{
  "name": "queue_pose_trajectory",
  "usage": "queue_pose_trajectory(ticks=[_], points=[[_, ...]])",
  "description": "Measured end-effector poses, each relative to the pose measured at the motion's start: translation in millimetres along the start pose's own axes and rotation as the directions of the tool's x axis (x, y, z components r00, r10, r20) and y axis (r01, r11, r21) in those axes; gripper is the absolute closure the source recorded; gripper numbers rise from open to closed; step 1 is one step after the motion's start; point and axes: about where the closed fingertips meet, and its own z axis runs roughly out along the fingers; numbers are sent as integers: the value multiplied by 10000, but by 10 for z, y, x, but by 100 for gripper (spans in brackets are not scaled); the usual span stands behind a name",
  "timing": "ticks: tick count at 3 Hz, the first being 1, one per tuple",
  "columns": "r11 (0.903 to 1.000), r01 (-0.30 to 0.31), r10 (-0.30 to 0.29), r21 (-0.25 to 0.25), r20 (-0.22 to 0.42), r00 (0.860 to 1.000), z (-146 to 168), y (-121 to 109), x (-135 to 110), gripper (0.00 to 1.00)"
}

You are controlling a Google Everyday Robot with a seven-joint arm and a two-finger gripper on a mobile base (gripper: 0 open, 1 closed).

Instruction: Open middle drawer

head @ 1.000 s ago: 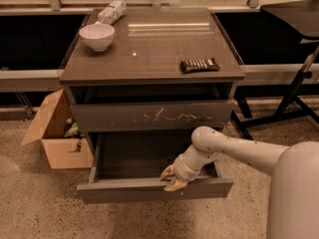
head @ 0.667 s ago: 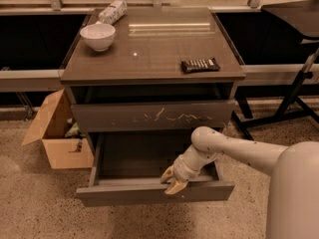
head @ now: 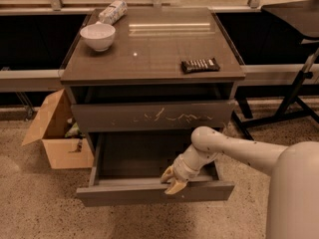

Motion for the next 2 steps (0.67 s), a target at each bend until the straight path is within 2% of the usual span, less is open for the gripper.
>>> queue_pose_trajectory(ticks=[2], points=[[10000,3,-3,-14,-1,10000,6,6,-1,5]])
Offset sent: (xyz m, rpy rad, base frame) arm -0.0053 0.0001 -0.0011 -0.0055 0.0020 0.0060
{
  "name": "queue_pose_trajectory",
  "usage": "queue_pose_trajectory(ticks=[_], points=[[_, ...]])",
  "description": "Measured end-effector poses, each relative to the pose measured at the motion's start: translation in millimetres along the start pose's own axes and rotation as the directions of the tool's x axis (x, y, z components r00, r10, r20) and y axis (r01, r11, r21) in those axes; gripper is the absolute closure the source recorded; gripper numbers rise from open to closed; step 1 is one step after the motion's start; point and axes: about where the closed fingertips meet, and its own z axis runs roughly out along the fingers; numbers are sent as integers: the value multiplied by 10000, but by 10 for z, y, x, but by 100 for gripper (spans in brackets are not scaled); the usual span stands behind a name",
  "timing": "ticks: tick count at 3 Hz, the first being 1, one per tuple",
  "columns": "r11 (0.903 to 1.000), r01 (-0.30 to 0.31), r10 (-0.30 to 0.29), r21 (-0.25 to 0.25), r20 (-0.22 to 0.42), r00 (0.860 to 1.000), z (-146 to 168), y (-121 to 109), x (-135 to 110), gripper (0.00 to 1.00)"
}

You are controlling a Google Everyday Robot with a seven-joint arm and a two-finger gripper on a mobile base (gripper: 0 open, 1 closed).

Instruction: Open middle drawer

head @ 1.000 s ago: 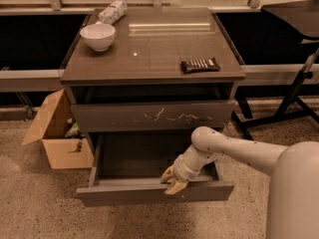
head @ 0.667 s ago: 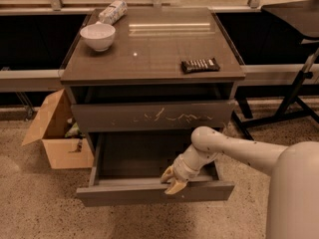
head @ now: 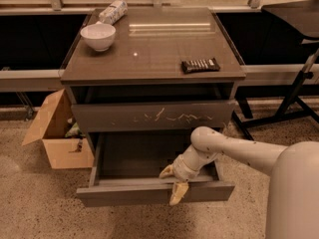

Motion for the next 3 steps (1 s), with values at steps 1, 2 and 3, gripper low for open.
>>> queue_pose_trajectory(ticks=[1,2,3], points=[[9996,-169,167,-217,-104,9998,79,129,8,0],[9983,-382,374,-450,-194,9991,182,290,10,18],[9965,-597,581,-588,-287,9979,248,490,-31,47]])
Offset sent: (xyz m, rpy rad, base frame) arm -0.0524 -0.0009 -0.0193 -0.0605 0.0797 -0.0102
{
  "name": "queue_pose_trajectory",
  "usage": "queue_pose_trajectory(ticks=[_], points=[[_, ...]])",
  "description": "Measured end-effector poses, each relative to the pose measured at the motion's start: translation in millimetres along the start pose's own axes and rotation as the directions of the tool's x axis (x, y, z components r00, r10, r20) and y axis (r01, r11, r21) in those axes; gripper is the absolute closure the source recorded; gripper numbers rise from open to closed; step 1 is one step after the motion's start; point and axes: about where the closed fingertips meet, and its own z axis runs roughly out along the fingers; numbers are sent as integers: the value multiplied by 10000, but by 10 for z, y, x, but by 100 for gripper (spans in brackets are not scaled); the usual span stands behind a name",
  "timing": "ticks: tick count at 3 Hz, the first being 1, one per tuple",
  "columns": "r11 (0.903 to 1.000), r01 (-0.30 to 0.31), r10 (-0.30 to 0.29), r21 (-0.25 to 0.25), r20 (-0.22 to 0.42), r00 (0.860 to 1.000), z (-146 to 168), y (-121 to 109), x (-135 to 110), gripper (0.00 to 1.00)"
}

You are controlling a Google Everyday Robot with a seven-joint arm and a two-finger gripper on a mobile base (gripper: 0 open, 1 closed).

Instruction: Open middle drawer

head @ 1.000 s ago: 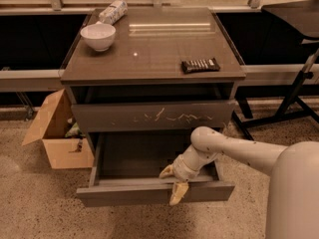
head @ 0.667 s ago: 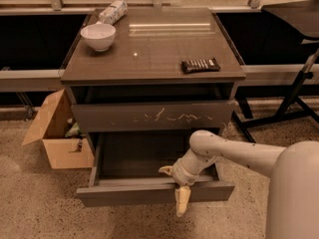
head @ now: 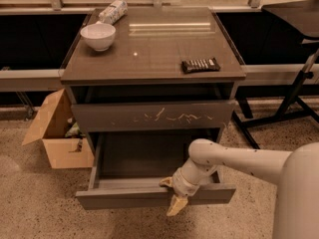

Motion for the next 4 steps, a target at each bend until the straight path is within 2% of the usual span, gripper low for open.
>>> queue_pose_trajectory(ticks=[1,2,3,4], points=[[9999,14,-13,125,-41,10000,-51,26,-33,35],[9982,214,-208,565,-112,9997,-237,128,-186,13],[9927,532,-491,1084,-406,9980,-506,195,-343,0],[9834,789,-696,1633,-621,9956,-788,244,-442,0]])
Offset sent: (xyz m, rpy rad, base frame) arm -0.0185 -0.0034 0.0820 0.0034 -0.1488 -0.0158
